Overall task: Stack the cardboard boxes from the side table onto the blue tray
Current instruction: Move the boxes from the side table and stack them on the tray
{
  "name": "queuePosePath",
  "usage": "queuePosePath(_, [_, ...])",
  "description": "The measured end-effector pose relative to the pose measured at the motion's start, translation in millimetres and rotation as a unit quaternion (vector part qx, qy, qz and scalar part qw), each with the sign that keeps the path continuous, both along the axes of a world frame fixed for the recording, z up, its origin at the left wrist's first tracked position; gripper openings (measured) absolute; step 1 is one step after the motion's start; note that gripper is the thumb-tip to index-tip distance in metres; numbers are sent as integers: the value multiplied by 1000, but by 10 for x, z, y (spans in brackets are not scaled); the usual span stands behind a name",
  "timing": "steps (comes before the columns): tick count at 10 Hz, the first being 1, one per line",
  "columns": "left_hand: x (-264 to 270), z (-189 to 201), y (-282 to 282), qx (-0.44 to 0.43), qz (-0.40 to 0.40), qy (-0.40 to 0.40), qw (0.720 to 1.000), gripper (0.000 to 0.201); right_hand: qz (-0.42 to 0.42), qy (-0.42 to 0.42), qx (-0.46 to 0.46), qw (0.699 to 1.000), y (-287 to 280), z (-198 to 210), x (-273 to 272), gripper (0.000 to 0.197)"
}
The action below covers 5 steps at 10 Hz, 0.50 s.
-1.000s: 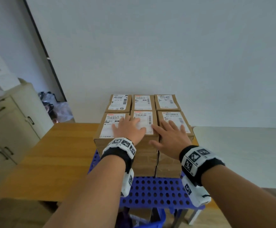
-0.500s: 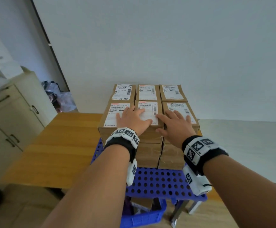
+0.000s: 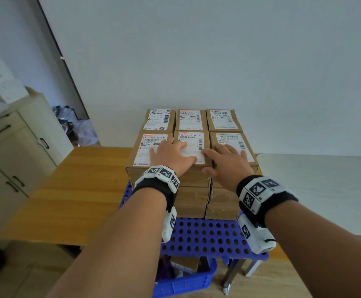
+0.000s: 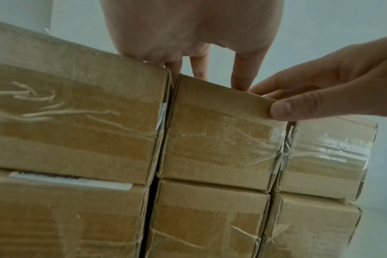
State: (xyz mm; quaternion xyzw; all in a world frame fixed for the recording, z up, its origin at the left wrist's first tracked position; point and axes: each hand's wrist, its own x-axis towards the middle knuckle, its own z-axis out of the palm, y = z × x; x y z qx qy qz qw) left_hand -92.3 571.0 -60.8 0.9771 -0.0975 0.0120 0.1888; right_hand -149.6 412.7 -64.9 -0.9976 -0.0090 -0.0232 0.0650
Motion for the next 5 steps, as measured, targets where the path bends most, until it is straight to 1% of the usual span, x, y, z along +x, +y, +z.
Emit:
queuePosePath(2, [18,15,-15,-3,1,11,1000,65,-1,9,3,1000,-4,17,12,57])
queuePosePath(4, [-52,106,-38,16,-4,16,1000,63,4,35,13,999,6,138,-32,61])
queuePosePath(5, [-190,89,3,-23,-2,-71,997,49,17,-27,13,999,17,92,-140,55])
